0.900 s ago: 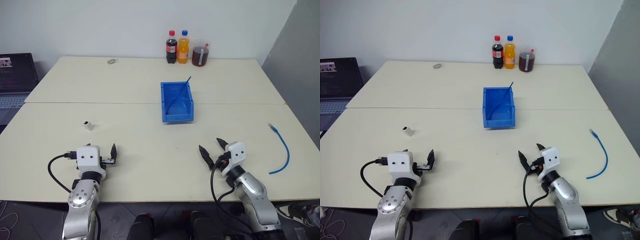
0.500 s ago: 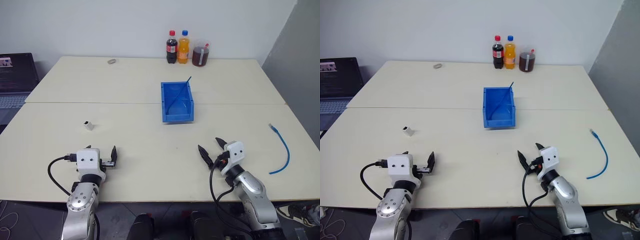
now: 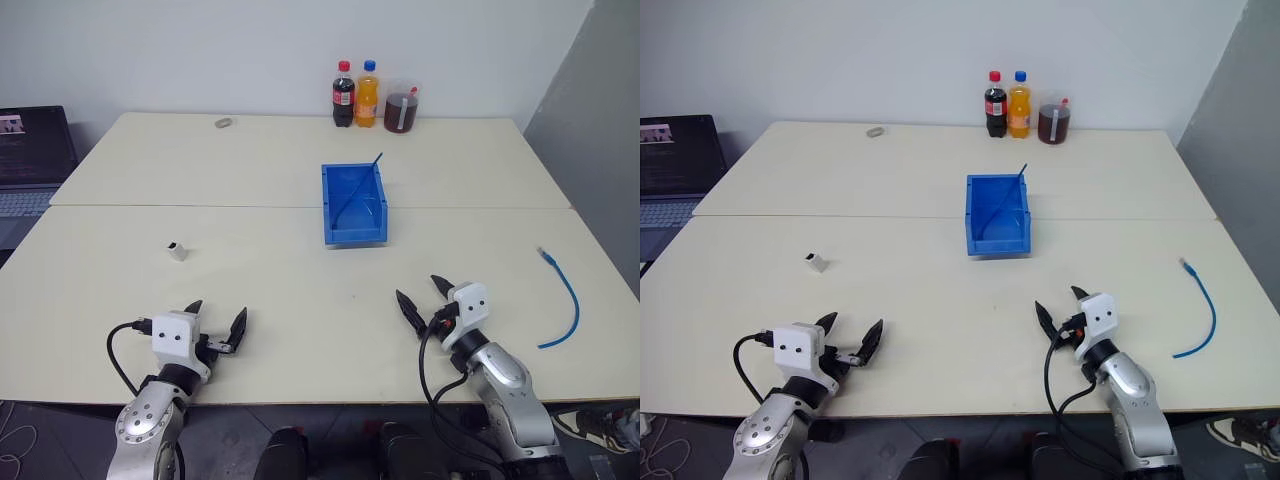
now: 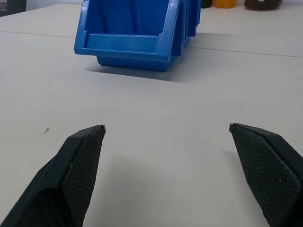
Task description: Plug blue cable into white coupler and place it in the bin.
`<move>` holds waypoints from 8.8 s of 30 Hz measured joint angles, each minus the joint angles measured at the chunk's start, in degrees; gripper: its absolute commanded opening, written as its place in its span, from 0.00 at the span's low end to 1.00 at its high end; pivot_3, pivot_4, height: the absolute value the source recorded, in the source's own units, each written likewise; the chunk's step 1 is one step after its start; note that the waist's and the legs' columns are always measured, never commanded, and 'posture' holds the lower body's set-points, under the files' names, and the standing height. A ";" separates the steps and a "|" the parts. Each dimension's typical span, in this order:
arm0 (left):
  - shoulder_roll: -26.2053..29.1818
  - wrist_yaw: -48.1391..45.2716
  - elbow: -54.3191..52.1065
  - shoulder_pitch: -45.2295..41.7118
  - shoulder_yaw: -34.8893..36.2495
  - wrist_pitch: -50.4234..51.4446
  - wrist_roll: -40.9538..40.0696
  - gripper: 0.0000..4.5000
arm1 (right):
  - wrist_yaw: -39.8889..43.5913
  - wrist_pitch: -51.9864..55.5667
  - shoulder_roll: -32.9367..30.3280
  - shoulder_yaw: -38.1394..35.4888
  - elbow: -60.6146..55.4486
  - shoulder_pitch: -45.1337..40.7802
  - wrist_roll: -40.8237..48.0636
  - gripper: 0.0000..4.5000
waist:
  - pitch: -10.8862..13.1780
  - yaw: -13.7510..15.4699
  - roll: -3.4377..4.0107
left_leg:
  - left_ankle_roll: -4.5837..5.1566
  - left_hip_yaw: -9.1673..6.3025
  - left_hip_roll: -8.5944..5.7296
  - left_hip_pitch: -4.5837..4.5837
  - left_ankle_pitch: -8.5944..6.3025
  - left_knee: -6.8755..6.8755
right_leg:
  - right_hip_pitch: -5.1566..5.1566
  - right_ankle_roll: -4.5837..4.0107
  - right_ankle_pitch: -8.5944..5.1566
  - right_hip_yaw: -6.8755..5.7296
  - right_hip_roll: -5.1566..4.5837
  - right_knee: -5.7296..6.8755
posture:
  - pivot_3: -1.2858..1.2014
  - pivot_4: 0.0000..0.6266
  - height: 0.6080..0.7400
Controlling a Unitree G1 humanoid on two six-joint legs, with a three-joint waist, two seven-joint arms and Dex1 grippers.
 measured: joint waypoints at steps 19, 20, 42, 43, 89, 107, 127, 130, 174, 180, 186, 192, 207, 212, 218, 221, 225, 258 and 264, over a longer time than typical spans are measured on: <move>16.47 -29.37 -5.29 -22.41 -16.67 16.63 -10.13 1.00 | -0.10 9.77 -12.09 -16.90 -11.34 3.56 9.09 0.99 | 0.08 0.05 0.06 | 0.01 0.06 -0.03 -0.02 0.00 -0.01 | 0.02 0.17 0.09 0.03 0.02 -0.01 | 0.52 0.24 1.00; 17.18 -31.08 -5.28 -23.71 -18.01 17.77 -10.51 1.00 | -0.02 11.16 -13.18 -18.60 -11.34 3.83 9.71 0.99 | 0.09 -0.07 0.08 | 0.02 0.06 -0.02 -0.02 -0.01 -0.02 | 0.00 0.14 0.07 0.03 0.03 -0.01 | 0.52 0.24 1.00; 16.91 -40.79 -3.06 -35.90 -27.88 22.04 -8.69 1.00 | 11.73 19.02 -34.82 -21.41 36.17 -18.47 7.16 0.99 | 0.39 -0.25 0.24 | 0.05 0.37 -0.04 -0.02 -0.01 0.07 | -0.02 0.24 0.13 0.29 0.04 -0.03 | 0.52 0.24 1.00; 16.83 -40.80 -3.06 -35.87 -28.10 22.04 -8.59 1.00 | 12.72 18.76 -35.17 -20.62 39.12 -19.91 6.53 0.99 | 0.40 -0.24 0.25 | 0.05 0.39 -0.04 -0.02 -0.01 0.07 | -0.02 0.24 0.13 0.30 0.04 -0.03 | 0.52 0.24 1.00; 28.39 -39.42 7.21 -17.58 -15.55 9.09 -2.48 1.00 | 35.08 14.27 -30.06 5.65 6.74 -25.12 -0.29 0.01 | 0.60 -1.46 0.40 | 0.05 0.29 0.06 0.05 -0.01 0.12 | -0.04 0.30 0.14 0.25 0.06 0.04 | 0.52 0.24 1.00; 29.97 -36.73 13.13 -16.93 -7.28 11.15 -3.26 1.00 | 33.49 4.67 -3.13 33.30 24.00 -45.16 -18.69 0.37 | 0.64 0.01 0.26 | 0.03 0.17 0.05 -0.05 -0.02 0.07 | -0.11 -0.09 0.26 0.03 0.02 0.07 | 0.52 0.24 1.00; 25.95 -36.87 16.53 -25.35 -14.66 7.81 1.24 0.96 | 36.28 29.46 -13.09 21.27 -5.84 -34.68 -8.39 0.94 | 0.63 -0.10 0.28 | 0.03 0.06 0.01 -0.02 -0.02 0.12 | -0.05 0.04 0.19 -0.01 0.03 0.12 | 0.52 0.24 1.00; 25.71 -37.75 17.91 -25.81 -15.43 5.76 1.33 0.85 | 34.76 31.82 -13.32 20.66 -8.25 -34.21 -7.35 0.95 | 0.62 0.01 0.28 | 0.03 0.06 -0.01 -0.02 -0.02 0.14 | -0.03 0.06 0.20 -0.01 0.01 0.11 | 0.52 0.24 1.00; 16.10 -35.41 0.79 -35.58 -13.97 28.37 -18.46 0.06 | 11.61 53.48 -2.43 -3.47 -24.52 -15.29 27.01 0.95 | 0.64 -0.35 0.25 | 0.05 -0.06 0.02 -0.11 -0.01 0.14 | -0.03 0.24 0.16 -0.04 0.11 0.05 | 0.52 0.24 1.00; 15.07 -34.14 -0.47 -35.74 -12.75 31.50 -22.04 0.06 | 7.36 54.01 1.41 -4.61 -22.10 -20.17 31.22 0.95 | 0.64 -0.26 0.25 | 0.04 -0.06 0.02 -0.12 -0.01 0.13 | -0.04 0.23 0.15 -0.04 0.11 0.03 | 0.52 0.24 1.00; 14.75 -33.45 -0.49 -35.74 -12.20 32.60 -23.16 0.06 | 6.42 53.93 1.77 -3.76 -19.78 -21.50 32.08 0.95 | 0.64 -0.19 0.25 | 0.05 -0.05 0.02 -0.12 -0.01 0.13 | -0.05 0.23 0.15 -0.04 0.11 0.02 | 0.52 0.24 1.00; 14.51 -32.80 -0.81 -35.75 -12.19 32.75 -23.98 0.06 | 6.32 52.74 3.20 -2.03 -17.21 -23.25 32.55 0.95 | 0.64 -0.21 0.25 | 0.05 -0.05 0.02 -0.14 -0.01 0.11 | -0.06 0.22 0.15 -0.04 0.11 0.02 | 0.52 0.24 1.00; 14.72 -33.11 -2.11 -35.59 -12.19 32.62 -24.08 0.06 | 6.75 52.55 2.74 -1.38 -15.64 -24.40 35.63 0.28 | 0.64 -0.21 0.26 | 0.05 -0.05 0.02 -0.14 -0.01 0.10 | -0.07 0.23 0.15 -0.04 0.11 0.01 | 0.52 0.24 1.00; 14.78 -33.90 -2.38 -35.51 -12.16 32.47 -24.14 0.06 | 6.72 52.83 2.52 -1.92 -15.55 -24.39 36.83 0.04 | 0.65 -0.21 0.26 | 0.05 -0.05 0.02 -0.14 -0.01 0.10 | -0.07 0.23 0.15 -0.03 0.11 0.01 | 0.52 0.24 1.00; 14.78 -34.27 -2.38 -35.43 -12.28 32.37 -24.16 0.06 | 6.72 53.81 1.93 -2.37 -15.36 -24.41 38.59 0.03 | 0.65 -0.21 0.26 | 0.05 -0.05 0.02 -0.14 -0.01 0.09 | -0.08 0.22 0.15 -0.03 0.11 0.01 | 0.52 0.24 1.00; 14.42 -34.27 -2.39 -35.39 -12.31 32.23 -24.10 0.06 | 6.72 53.99 1.42 -2.47 -15.36 -24.43 39.27 0.03 | 0.65 -0.21 0.26 | 0.05 -0.05 0.02 -0.14 -0.01 0.09 | -0.08 0.23 0.15 -0.03 0.11 0.00 | 0.52 0.24 1.00; 14.47 -34.45 -2.08 -35.39 -12.45 31.69 -23.70 0.25 | 6.72 54.07 1.14 -2.33 -15.36 -24.45 39.45 0.03 | 0.65 -0.21 0.26 | 0.05 -0.04 0.02 -0.14 -0.01 0.08 | -0.08 0.22 0.15 -0.03 0.11 0.00 | 0.52 0.24 1.00; 4.44 3.80 -4.94 -16.18 -2.72 25.33 -4.32 1.00 | 14.33 40.87 -8.21 5.33 -13.39 -22.66 27.94 0.02 | 0.68 0.06 0.20 | 0.04 -0.05 0.01 -0.15 -0.02 0.02 | -0.08 0.21 0.13 -0.01 0.00 -0.08 | 0.52 0.24 1.00; -7.83 25.63 -4.51 -19.00 2.62 29.50 1.77 1.00 | 15.38 39.99 -8.82 5.92 -13.23 -22.20 26.81 0.02 | 0.71 0.05 0.12 | 0.04 -0.10 -0.02 -0.15 -0.01 0.07 | -0.07 0.25 0.15 -0.07 0.04 -0.02 | 0.52 0.24 1.00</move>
